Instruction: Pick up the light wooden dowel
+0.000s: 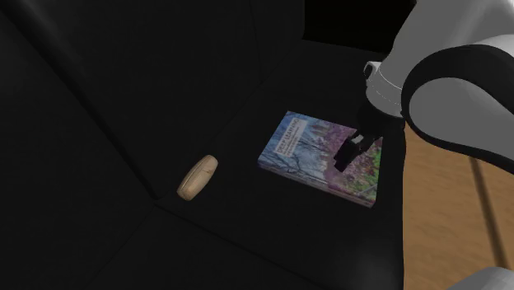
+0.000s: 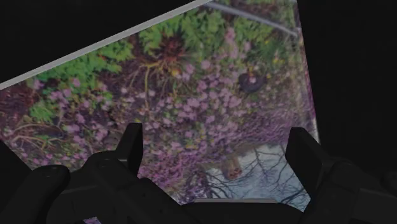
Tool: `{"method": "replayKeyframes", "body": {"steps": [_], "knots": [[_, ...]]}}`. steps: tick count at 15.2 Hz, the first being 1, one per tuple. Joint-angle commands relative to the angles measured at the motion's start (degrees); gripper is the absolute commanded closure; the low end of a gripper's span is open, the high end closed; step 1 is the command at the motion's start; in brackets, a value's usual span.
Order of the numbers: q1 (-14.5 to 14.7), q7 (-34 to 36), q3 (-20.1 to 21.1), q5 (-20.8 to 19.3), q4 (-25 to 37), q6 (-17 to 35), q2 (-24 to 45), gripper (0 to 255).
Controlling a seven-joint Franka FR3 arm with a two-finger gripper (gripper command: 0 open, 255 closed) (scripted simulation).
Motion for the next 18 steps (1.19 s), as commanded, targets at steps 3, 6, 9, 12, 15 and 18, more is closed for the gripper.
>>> {"method": "replayKeyframes", "body": {"steps": [3,6,9,12,15,18], "knots": [[-0.03,5.41,2.23,3.12,-1.81,1.61,-1.13,0],[-0.06,13.48,5.86,7.85,-3.84,4.51,-2.11,0],[-0.17,21.48,9.78,12.45,-4.98,7.98,-2.15,0],[-0.50,29.37,13.95,16.72,-5.18,11.95,-1.25,0],[-0.84,37.37,18.07,20.19,-4.42,16.39,0.67,0],[-2.14,45.12,22.62,23.11,-2.67,20.96,3.33,0]]}}
